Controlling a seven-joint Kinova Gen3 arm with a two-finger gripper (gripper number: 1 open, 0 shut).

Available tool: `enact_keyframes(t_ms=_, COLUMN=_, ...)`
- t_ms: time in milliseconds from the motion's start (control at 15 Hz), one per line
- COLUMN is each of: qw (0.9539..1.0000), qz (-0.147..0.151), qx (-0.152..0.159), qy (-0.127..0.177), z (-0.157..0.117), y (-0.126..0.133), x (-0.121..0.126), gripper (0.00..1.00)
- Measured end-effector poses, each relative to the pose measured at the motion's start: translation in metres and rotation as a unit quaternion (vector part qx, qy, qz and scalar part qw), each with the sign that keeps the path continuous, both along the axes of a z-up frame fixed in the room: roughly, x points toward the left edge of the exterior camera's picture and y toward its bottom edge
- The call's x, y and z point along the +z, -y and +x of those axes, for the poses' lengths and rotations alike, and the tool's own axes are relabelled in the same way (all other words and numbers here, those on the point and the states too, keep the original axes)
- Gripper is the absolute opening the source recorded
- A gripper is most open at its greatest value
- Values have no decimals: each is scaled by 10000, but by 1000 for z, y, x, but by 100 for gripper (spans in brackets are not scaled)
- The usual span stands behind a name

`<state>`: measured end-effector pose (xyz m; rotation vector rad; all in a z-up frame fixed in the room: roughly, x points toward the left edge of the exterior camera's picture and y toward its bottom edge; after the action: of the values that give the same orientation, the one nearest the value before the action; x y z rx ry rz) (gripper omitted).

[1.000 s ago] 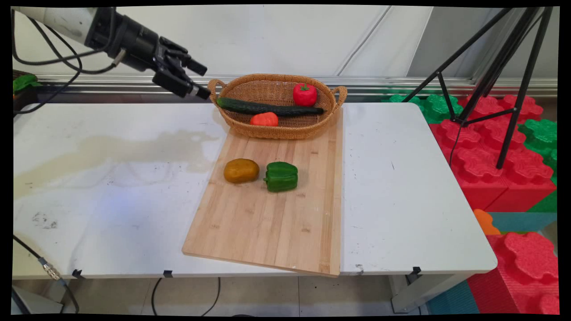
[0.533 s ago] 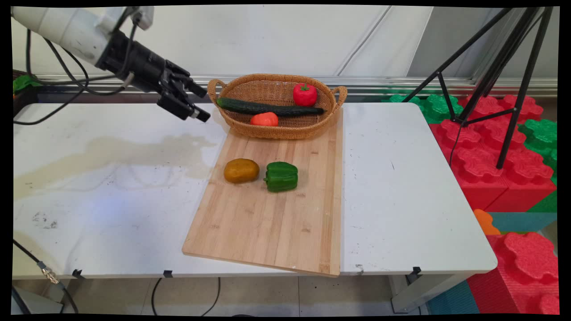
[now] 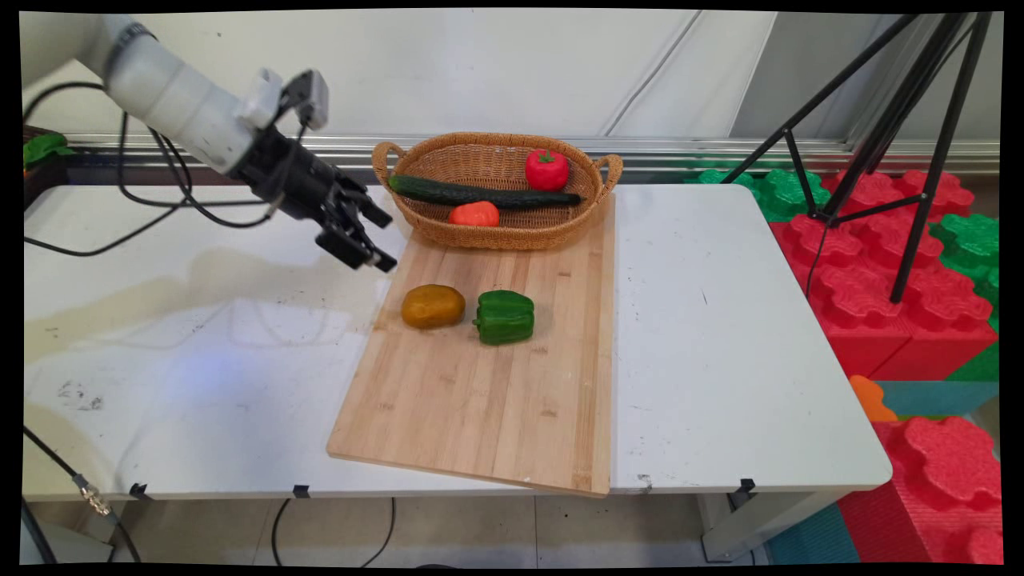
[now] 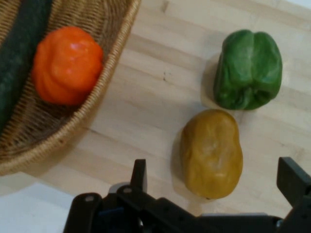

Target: Pick up the potato from the cutting board

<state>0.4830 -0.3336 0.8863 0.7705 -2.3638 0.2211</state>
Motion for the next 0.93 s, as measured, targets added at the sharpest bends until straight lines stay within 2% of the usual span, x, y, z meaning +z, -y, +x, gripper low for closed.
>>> enact_keyframes(t_ms=533, qw=9993, qz=200, qx=-241, qy=195, z=-33, y=13, x=-51, gripper=100)
enact_keyframes(t_ms=933, qw=9986, qz=225, qx=-388, qy=295, z=-49, y=19, x=-73, gripper=100)
